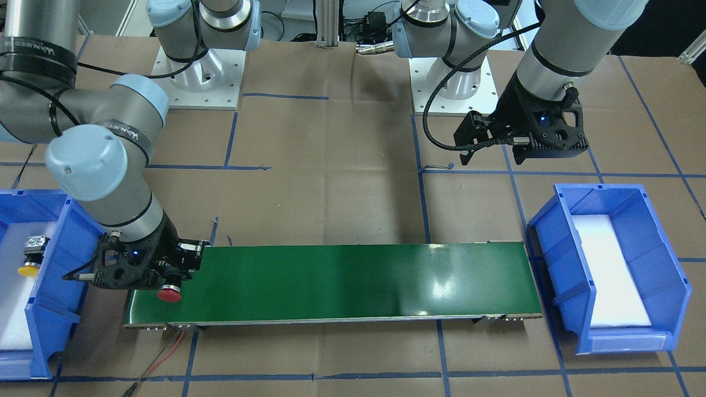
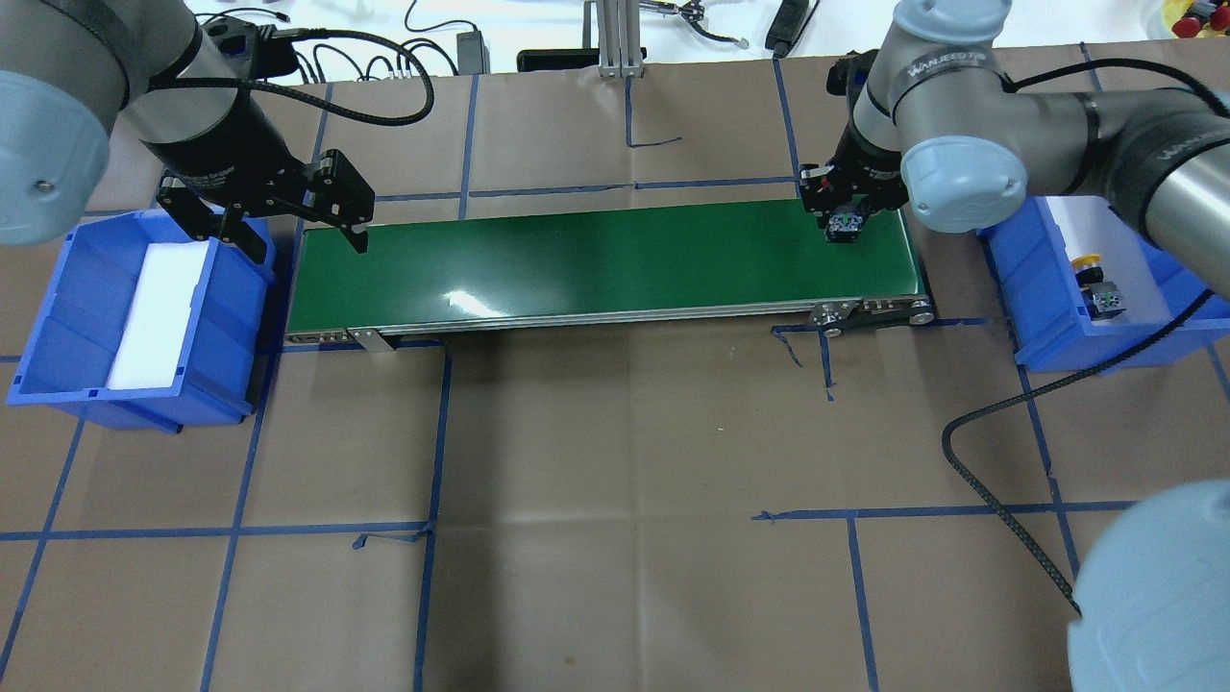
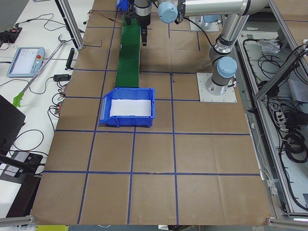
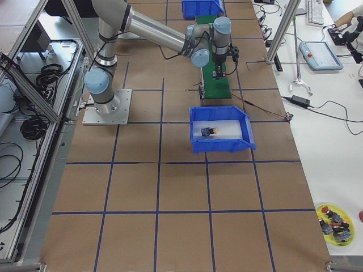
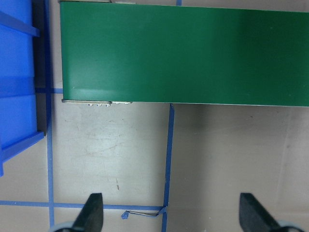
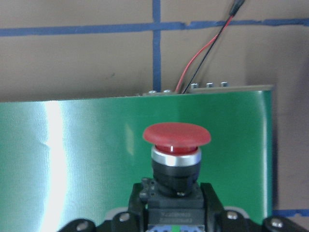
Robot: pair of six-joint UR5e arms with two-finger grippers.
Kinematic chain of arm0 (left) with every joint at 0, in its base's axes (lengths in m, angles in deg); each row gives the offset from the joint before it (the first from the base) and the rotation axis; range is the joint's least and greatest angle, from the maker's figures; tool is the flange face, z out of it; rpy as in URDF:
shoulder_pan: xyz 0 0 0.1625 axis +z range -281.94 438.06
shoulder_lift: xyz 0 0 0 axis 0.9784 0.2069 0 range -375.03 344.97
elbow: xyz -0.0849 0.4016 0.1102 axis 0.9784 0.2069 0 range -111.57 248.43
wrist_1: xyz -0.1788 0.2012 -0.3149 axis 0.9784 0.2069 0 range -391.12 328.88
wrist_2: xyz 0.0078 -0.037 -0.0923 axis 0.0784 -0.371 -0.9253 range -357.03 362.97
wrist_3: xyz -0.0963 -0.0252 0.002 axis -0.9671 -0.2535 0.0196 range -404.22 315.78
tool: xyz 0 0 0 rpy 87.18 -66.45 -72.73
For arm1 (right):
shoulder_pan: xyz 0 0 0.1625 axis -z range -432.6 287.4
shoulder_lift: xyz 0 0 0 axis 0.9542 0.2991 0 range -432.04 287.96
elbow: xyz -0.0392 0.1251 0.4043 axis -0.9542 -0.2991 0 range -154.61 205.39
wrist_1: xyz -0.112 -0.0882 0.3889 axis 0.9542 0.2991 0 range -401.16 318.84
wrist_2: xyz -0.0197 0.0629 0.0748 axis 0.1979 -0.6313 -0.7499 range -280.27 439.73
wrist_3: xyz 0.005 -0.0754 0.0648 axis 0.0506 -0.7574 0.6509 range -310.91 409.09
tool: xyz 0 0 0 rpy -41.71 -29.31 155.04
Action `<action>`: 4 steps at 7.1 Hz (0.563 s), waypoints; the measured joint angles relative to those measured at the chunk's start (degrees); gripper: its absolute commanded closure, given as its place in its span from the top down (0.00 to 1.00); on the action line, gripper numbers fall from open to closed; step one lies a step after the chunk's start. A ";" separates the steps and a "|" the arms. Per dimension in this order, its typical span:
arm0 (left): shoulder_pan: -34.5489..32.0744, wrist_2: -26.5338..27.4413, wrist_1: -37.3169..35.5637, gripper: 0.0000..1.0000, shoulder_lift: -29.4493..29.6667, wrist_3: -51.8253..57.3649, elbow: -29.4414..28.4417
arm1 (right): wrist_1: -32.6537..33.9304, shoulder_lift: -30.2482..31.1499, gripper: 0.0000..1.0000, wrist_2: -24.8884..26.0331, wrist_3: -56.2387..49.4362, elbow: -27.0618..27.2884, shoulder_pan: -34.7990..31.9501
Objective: Transport two buttons from left to right
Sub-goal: 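Carry the red button with the right gripper into the blue bin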
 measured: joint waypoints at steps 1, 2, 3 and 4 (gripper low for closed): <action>0.00 0.09 -0.05 1.00 0.00 0.04 0.00 | -0.39 2.95 0.04 -0.14 -3.39 -0.18 2.97; 0.00 0.18 -0.10 1.00 0.00 0.06 -0.10 | -1.40 5.15 0.04 -0.39 -9.01 -0.64 7.72; 0.00 0.22 -0.14 1.00 0.11 0.05 -0.36 | -2.60 6.19 0.04 -0.44 -16.83 -1.90 13.06; 0.00 0.24 -0.18 1.00 0.36 0.03 -0.69 | -3.48 6.13 0.04 -0.29 -24.91 -3.85 17.98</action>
